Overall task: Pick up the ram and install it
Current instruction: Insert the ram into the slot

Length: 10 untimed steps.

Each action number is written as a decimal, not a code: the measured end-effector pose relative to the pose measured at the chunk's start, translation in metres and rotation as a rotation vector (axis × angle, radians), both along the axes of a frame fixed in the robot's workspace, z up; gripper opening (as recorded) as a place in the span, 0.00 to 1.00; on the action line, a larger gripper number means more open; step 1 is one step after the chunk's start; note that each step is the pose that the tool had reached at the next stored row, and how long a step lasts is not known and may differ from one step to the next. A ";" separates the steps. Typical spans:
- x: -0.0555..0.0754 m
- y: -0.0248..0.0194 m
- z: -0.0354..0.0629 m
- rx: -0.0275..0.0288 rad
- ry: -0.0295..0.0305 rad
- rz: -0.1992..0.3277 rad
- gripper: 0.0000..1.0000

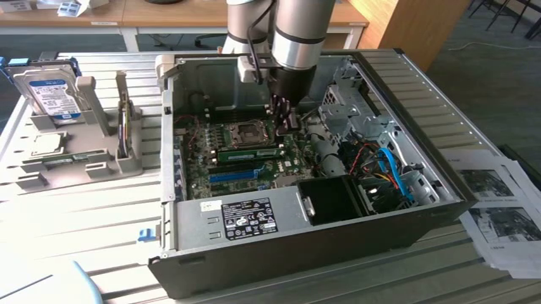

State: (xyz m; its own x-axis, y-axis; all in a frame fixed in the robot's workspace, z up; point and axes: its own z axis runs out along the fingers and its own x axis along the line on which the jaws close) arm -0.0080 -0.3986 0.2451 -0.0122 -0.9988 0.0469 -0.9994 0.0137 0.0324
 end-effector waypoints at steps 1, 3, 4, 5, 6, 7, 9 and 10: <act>-0.001 0.0000 0.0000 0.0000 0.0000 0.000 0.09; -0.003 0.0000 0.0000 0.0001 -0.0001 0.000 0.09; -0.004 0.0000 0.0000 0.0001 -0.0001 0.000 0.09; -0.005 0.0000 0.0000 0.0000 -0.0002 0.000 0.09; -0.006 0.0000 0.0000 0.0000 -0.0003 0.000 0.09; -0.007 0.0000 0.0000 0.0001 -0.0003 0.000 0.09; -0.009 0.0000 0.0000 0.0001 -0.0004 0.000 0.09; -0.010 0.0000 0.0000 0.0001 -0.0005 0.000 0.09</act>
